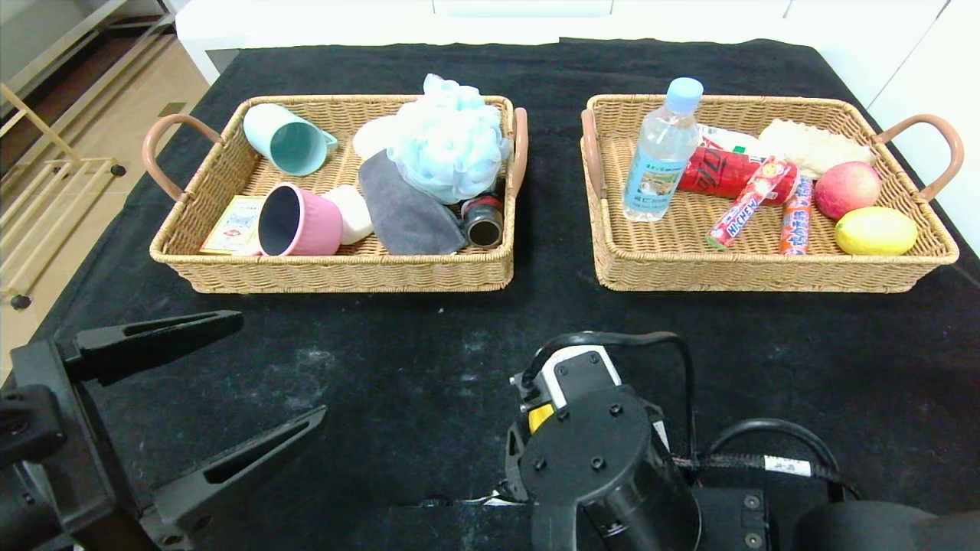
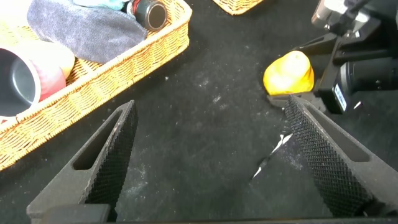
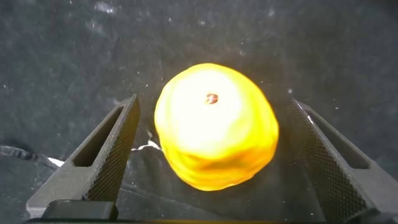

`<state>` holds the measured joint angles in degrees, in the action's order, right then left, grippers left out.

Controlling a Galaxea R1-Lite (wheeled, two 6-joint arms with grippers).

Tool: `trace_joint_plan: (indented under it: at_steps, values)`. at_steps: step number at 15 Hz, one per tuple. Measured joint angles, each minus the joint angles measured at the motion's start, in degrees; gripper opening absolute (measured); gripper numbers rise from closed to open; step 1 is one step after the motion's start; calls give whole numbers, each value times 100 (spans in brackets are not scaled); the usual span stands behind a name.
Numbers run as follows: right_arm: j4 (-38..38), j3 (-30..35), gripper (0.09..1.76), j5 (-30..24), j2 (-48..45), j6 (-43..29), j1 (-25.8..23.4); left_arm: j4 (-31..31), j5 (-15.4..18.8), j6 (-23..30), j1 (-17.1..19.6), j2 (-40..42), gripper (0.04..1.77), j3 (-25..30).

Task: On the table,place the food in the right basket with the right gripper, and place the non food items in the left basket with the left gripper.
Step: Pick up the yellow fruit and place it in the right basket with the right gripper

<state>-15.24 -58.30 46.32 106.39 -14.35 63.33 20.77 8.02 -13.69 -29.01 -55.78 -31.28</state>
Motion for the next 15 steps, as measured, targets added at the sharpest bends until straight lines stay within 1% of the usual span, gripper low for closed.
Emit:
trace_joint_plan:
  at_steps: [6, 7, 8, 9, 11, 15]
  values:
    - [-5, 2, 171, 0, 87, -41, -38, -5, 0, -13, -4, 0, 172, 2]
    - [2, 2, 159, 1, 91, -41, -44, -9, 0, -20, -6, 0, 172, 4]
    - [5, 0, 140, 9, 96, -43, -49, -9, 0, -22, -6, 0, 172, 6]
    - [11, -2, 128, 4, 98, -43, -66, -9, 2, -22, -6, 0, 172, 15]
    - [6, -5, 122, 0, 98, -37, -88, -9, 2, -20, -9, 0, 172, 15]
    - [2, 0, 121, 0, 106, -32, -95, -9, 2, -22, -12, -2, 172, 17]
